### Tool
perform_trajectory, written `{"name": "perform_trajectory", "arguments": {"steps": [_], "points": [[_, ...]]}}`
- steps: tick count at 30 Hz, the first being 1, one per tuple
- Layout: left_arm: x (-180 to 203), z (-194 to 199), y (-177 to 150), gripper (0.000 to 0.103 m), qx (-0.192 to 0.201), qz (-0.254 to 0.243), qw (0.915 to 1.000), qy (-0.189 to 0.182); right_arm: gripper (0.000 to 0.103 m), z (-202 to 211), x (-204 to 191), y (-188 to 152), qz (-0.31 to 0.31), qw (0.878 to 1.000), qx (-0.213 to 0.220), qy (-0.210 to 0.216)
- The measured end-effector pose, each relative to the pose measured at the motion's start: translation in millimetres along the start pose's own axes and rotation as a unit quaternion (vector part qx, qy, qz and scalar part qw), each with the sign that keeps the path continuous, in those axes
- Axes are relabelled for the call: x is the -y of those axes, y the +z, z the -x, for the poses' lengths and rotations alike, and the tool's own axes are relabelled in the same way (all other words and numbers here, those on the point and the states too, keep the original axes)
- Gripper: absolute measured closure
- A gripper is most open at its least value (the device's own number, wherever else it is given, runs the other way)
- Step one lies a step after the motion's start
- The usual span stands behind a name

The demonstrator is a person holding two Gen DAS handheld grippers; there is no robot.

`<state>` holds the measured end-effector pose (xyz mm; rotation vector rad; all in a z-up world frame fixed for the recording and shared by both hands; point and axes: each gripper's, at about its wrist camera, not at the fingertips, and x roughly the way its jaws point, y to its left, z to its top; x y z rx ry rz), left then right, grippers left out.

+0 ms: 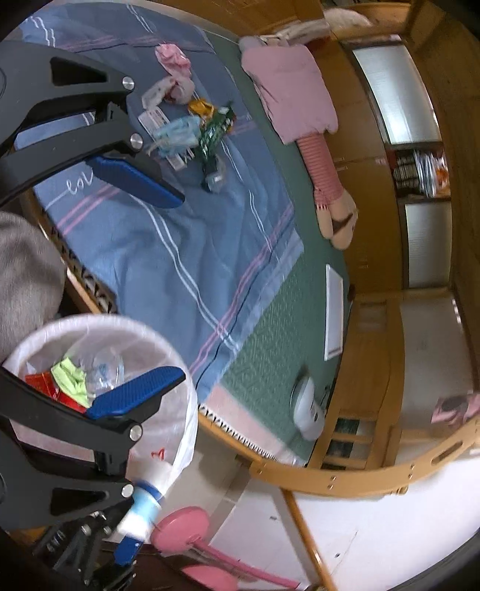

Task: Collect trash
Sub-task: 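Carry the cup and green cloth to the bin and open both tools, then return the right tool to the pile and grasp the blue face mask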

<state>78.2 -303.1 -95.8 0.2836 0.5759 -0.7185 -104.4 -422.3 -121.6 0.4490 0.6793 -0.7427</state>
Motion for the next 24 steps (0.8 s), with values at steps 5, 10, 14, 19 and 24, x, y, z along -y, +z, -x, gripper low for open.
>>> {"name": "perform_trajectory", "arguments": {"steps": [5,10,14,19,24], "points": [[-19.3,-1.9,-0.1,0.016,-0.003,0.021,0.9997,0.009,0.025,-2.1,-6.3,-0.6,0.0,1.0,0.0,0.004],[-37.8,-1.2,-2.6,0.016,-0.003,0.036,0.9993,0.011,0.025,-3.0,-18.8,2.8,0.015,1.0,-0.002,0.014],[-59.7,6.0,-15.6,0.016,-0.003,0.042,0.9988,0.024,0.022,-11.6,-44.3,9.7,0.036,0.998,-0.008,0.046],[-102.9,13.2,-37.4,0.016,-0.015,0.059,0.9961,0.064,0.021,-37.5,-109.0,17.7,0.087,0.99,-0.025,0.107],[-166.2,16.6,-61.2,0.015,-0.038,0.096,0.9872,0.122,0.021,-74.0,-195.3,23.1,0.136,0.972,-0.054,0.185]]}}
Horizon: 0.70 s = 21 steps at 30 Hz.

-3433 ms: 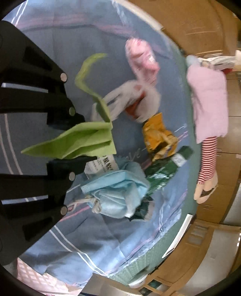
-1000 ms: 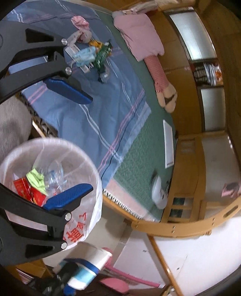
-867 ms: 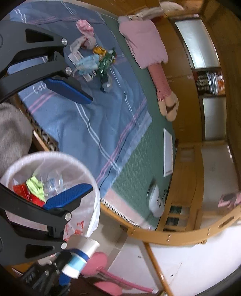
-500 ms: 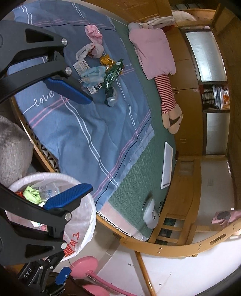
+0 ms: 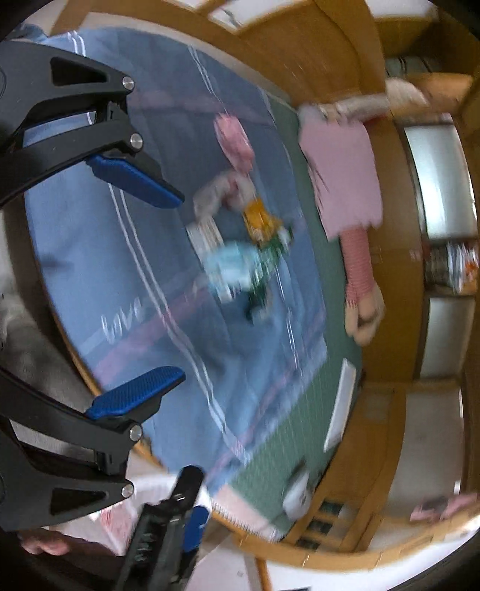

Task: Collect trash
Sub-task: 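Return the right tool to the pile and grasp the blue face mask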

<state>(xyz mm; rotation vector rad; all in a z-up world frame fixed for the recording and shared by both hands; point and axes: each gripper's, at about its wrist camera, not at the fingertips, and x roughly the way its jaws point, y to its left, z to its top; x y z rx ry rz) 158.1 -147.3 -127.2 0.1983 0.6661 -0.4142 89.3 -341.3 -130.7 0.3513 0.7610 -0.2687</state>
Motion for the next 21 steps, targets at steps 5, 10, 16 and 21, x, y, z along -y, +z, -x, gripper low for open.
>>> {"name": "perform_trajectory", "arguments": {"steps": [5,10,16,21], "points": [[-60.2,-15.2,-8.7,0.015,-0.023,0.039,0.9978,0.049,0.021,-68.7,-53.5,27.5,0.023,0.997,-0.039,0.067],[-107.1,-26.0,-17.3,0.015,-0.041,0.07,0.9932,0.083,0.021,-131.3,-97.9,57.1,0.054,0.993,-0.057,0.087],[-140.4,-38.8,-25.0,0.015,-0.059,0.093,0.9884,0.104,0.021,-193.0,-133.8,77.2,0.088,0.989,-0.084,0.078],[-150.8,-49.5,-26.8,0.015,-0.068,0.102,0.9866,0.107,0.022,-231.3,-149.6,80.1,0.1,0.985,-0.123,0.066]]}}
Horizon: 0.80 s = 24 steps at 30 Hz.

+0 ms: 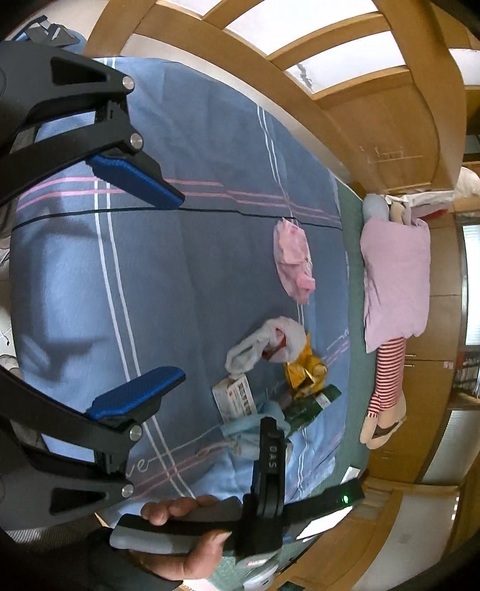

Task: Collect trash
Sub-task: 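Return the right tool to the pile and grasp the blue face mask, then grasp the white ointment box with the left tool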

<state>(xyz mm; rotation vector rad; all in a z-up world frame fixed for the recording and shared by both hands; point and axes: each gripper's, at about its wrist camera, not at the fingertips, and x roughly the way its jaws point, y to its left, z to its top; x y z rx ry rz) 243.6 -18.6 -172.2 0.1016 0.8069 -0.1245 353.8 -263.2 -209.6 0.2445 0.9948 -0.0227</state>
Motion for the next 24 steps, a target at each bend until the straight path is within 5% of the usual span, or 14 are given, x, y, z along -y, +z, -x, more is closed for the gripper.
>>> {"name": "perform_trajectory", "arguments": {"steps": [3,5,8,13,17,22,24], "points": [[-3.3,-4.0,0.0,0.015,-0.002,0.003,1.0,0.001,0.045,-18.0,-0.9,4.8,-0.01,1.0,-0.028,-0.009],[-3.8,-6.2,0.4,0.015,-0.004,0.005,1.0,0.001,0.074,-26.5,0.6,4.9,-0.012,0.999,-0.045,-0.02],[-2.5,-8.1,0.4,0.015,-0.005,0.003,1.0,0.002,0.086,-23.5,4.1,0.7,-0.018,0.998,-0.048,-0.027],[8.2,-10.5,2.0,0.015,0.0,-0.012,0.9999,-0.007,0.088,16.8,20.4,-11.2,-0.046,0.999,-0.017,-0.007],[32.8,-21.5,5.7,0.015,0.01,-0.07,0.9965,-0.045,0.088,61.0,42.1,-37.4,-0.072,0.997,0.007,0.013],[76.5,-48.3,20.2,0.015,0.036,-0.166,0.9805,-0.099,0.088,96.4,68.1,-72.8,-0.106,0.994,0.024,0.014],[89.9,-67.9,31.2,0.014,0.029,-0.184,0.9699,-0.157,0.088,105.7,79.4,-83.0,-0.123,0.992,0.028,0.018]]}}
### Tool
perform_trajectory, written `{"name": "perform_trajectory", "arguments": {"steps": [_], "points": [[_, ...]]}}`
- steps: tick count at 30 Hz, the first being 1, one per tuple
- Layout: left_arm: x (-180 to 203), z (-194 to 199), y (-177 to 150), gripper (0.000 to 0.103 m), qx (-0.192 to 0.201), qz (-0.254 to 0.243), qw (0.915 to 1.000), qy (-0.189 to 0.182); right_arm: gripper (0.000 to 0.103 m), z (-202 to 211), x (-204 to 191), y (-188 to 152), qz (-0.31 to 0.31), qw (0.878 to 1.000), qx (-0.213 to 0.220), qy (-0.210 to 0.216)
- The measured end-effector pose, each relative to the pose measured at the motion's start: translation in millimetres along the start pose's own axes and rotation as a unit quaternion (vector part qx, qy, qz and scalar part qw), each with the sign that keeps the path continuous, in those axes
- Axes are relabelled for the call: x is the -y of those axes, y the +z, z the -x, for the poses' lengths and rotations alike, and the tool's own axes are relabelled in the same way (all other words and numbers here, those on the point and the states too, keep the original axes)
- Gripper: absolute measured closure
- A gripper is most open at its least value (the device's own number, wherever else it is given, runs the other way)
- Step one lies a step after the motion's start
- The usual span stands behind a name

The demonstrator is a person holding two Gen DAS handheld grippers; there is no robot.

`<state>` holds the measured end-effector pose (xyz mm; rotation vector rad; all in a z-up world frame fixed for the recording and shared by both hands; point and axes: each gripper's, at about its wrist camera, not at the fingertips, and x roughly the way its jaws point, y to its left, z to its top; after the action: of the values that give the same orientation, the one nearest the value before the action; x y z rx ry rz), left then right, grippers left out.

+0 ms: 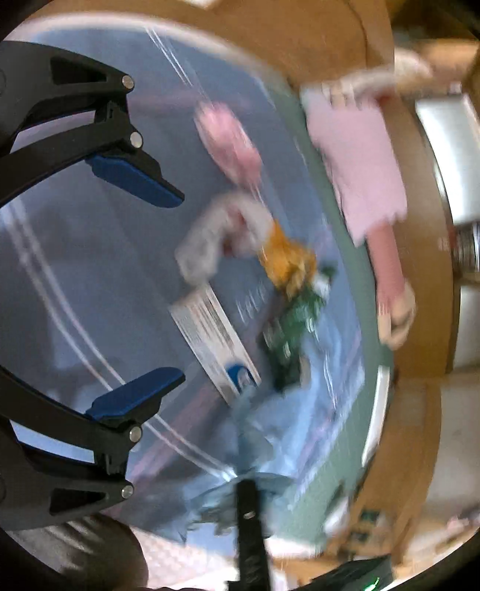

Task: Collect trash
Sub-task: 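Grasp the white ointment box with the left tool, then carry the mask and ointment box to the bin and open both tools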

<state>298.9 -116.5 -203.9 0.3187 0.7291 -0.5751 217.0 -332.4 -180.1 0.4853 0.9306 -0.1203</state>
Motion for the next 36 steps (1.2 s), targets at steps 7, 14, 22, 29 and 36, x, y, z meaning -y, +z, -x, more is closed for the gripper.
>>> {"name": "perform_trajectory", "arguments": {"steps": [7,14,22,29,36], "points": [[24.8,-82.7,29.2,0.014,-0.025,-0.111,0.9906,-0.076,0.088,15.2,24.2,-7.8,-0.031,0.999,0.013,0.006],[44.4,-127.6,31.8,0.014,-0.07,-0.178,0.9726,-0.132,0.088,12.6,37.4,-4.3,-0.054,0.998,0.014,0.021],[48.7,-123.8,18.9,0.046,-0.081,-0.202,0.9663,-0.138,0.088,22.1,39.7,-1.6,-0.061,0.997,0.025,0.033],[47.6,-100.4,16.5,0.061,-0.059,-0.156,0.9753,-0.144,0.088,38.3,41.4,-4.2,-0.062,0.997,0.037,0.026],[43.6,-78.2,16.0,0.063,-0.027,-0.115,0.9854,-0.123,0.088,49.8,44.1,-8.1,-0.058,0.997,0.042,0.014]]}}
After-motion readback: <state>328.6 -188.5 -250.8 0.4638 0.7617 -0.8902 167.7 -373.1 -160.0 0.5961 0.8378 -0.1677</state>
